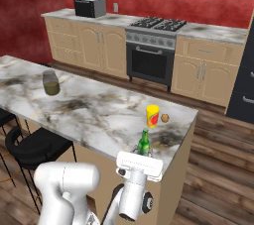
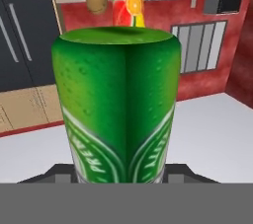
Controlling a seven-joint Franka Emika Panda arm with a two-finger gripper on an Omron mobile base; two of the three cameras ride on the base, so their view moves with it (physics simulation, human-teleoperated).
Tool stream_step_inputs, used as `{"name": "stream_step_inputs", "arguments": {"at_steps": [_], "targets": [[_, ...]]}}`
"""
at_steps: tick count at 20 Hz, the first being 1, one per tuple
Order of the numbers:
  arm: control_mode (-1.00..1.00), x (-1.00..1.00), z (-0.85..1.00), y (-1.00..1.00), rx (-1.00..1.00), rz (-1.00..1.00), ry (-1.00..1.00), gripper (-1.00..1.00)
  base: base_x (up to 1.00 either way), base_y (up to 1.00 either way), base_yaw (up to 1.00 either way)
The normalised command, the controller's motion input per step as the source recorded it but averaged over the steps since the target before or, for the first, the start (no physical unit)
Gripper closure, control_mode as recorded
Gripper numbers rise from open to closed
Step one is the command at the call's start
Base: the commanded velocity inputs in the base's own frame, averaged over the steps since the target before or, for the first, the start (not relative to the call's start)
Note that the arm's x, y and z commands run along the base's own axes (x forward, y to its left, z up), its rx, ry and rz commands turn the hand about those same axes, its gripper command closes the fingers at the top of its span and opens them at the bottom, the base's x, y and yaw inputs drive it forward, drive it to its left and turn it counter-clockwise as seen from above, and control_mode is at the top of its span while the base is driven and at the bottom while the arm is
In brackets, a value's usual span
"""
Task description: Open the cabinet directly in front. Then move the beer and the cup to the dining counter with the jar on it.
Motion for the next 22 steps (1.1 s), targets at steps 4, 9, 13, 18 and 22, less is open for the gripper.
{"name": "stream_step_inputs", "arguments": {"at_steps": [4,9,13,18,22], "targets": [[-1.0,0.22,0.0,-0.02,0.0,0.07,-0.11,1.0,0.0,0.0,0.0],[-1.0,0.22,-0.09,-0.05,0.0,0.07,-0.11,1.0,0.0,0.0,0.0],[-1.0,0.23,-0.24,-0.13,-0.01,0.07,-0.1,1.0,0.0,0.0,0.0],[-1.0,0.16,-0.33,-0.18,-0.01,0.06,-0.13,1.0,0.0,0.0,0.0],[-1.0,0.22,-0.34,-0.18,-0.01,0.06,-0.11,1.0,0.0,0.0,0.0]]}}
